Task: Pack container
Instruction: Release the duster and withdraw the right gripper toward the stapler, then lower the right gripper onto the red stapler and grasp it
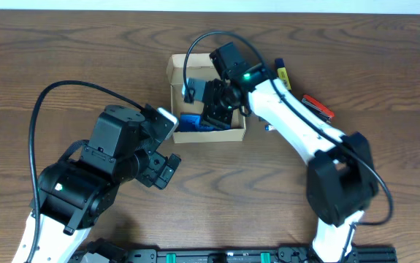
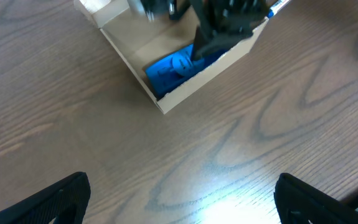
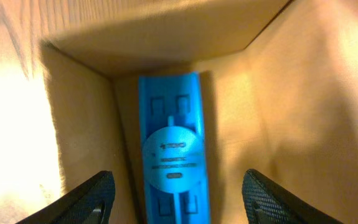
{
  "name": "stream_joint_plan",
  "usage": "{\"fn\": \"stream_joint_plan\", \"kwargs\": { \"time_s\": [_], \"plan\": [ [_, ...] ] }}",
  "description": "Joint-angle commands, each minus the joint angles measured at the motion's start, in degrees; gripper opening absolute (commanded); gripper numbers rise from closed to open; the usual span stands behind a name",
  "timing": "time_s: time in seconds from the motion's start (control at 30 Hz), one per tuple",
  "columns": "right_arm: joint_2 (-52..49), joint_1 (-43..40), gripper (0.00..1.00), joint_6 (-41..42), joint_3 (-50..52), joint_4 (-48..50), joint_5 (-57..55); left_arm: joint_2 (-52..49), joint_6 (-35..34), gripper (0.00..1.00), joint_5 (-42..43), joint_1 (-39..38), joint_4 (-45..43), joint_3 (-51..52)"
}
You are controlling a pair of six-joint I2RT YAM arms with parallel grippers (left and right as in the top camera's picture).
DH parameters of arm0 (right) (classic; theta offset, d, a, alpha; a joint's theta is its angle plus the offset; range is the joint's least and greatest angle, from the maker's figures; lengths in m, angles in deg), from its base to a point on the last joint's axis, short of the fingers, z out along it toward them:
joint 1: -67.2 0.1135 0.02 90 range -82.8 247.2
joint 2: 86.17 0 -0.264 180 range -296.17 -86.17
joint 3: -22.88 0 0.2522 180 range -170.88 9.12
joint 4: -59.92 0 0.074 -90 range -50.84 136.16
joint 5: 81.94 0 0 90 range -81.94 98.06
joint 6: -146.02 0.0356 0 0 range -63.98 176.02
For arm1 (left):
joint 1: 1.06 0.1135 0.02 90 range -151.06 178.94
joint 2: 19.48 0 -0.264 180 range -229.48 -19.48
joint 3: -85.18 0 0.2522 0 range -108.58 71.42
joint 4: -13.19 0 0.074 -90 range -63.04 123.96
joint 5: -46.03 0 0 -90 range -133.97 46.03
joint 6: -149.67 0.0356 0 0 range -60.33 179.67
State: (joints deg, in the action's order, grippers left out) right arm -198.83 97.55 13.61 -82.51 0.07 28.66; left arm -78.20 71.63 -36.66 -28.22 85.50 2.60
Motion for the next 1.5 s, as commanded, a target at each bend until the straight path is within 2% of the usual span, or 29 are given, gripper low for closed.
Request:
{"fn": "stream_joint_plan", "kwargs": {
  "time_s": [0.0,0.2,0.43,0.6,0.7,0.8,0.9,1.2,1.47],
  "plan": [
    [8.39,-1.79,0.68,4.13,-3.30,0.24,0.39,-0.04,-0.42,0.95,0.15,0.22,0.13,-0.68],
    [16.92,-8.02,0.71,10.80,-3.34,1.01,0.37,-0.04,-0.42,0.95,0.15,0.22,0.13,-0.68],
    [20.04,-17.92,0.72,19.98,-3.34,-3.26,0.48,-0.04,-0.42,0.95,0.15,0.22,0.13,-0.68],
    [20.02,-19.87,0.73,20.06,-3.26,-5.90,0.59,-0.04,-0.42,0.95,0.15,0.22,0.13,-0.68],
    [19.91,-20.44,0.73,20.52,-2.91,-7.63,-4.94,-0.04,-0.42,0.95,0.15,0.22,0.13,-0.68],
    [19.41,-21.75,0.74,26.80,-1.53,-8.39,-15.63,-0.04,-0.42,0.95,0.15,0.22,0.13,-0.68],
    [18.80,-23.98,0.75,29.64,0.52,-8.61,-19.58,-0.04,-0.42,0.95,0.15,0.22,0.13,-0.68],
    [15.80,-34.32,0.76,27.54,10.03,-2.78,-19.47,-0.04,-0.42,0.95,0.15,0.22,0.13,-0.68],
    [11.02,-37.81,0.76,20.98,18.67,7.76,-17.27,-0.04,-0.42,0.95,0.15,0.22,0.13,-0.68]
  ]
}}
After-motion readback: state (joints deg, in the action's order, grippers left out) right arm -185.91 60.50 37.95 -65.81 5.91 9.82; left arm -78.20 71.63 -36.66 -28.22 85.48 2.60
